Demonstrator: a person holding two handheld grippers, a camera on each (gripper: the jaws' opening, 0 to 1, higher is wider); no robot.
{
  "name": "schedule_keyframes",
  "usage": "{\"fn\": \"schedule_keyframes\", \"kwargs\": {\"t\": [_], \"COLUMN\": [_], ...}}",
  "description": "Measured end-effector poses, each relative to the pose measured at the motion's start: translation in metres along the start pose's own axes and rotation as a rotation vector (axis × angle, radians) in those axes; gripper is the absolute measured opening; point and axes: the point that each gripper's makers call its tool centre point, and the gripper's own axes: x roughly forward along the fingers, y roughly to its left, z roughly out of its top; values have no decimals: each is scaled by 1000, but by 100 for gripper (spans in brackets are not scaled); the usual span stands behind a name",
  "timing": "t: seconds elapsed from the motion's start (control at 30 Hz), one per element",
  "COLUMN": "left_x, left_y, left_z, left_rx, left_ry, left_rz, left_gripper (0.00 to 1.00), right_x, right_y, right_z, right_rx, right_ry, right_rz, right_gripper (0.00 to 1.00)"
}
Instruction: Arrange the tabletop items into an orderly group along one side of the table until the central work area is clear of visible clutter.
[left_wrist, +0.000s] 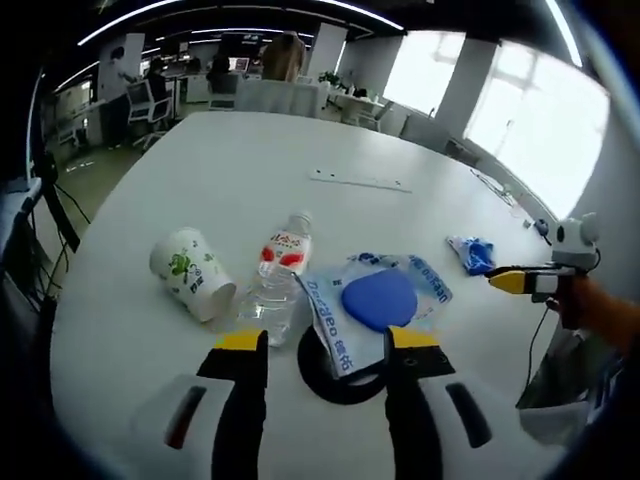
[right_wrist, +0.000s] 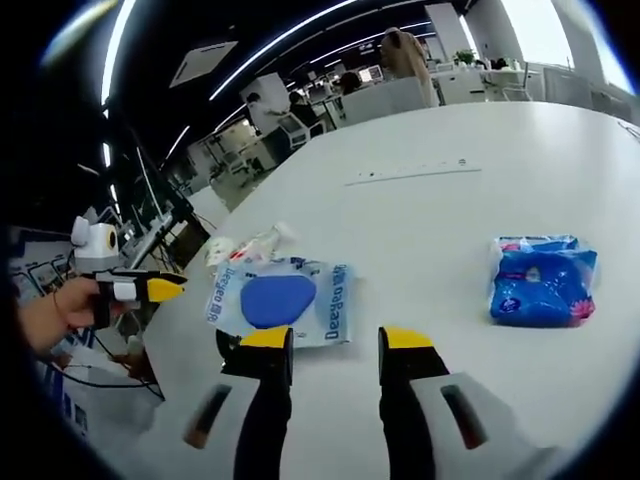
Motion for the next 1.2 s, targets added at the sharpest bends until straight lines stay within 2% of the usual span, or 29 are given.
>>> {"fn": "schedule_keyframes", "kwargs": {"t": [0.47, 0.8, 1.2], "left_x": [12, 20, 35], "left_y": [6, 4, -1], "left_z": [-14, -20, -24], "left_rx": [-66, -105, -147], "left_ry": [29, 44, 58], "left_rz": [-13, -31, -60], "left_gripper": [43, 41, 32], "right_x": [30, 43, 50], "right_y": [-2, -3, -9], "right_z": [-18, -18, -20], "right_rx": [36, 54, 85], "right_ry": [63, 74, 82], "right_rz": [15, 22, 20], "right_gripper": [30, 29, 26]}}
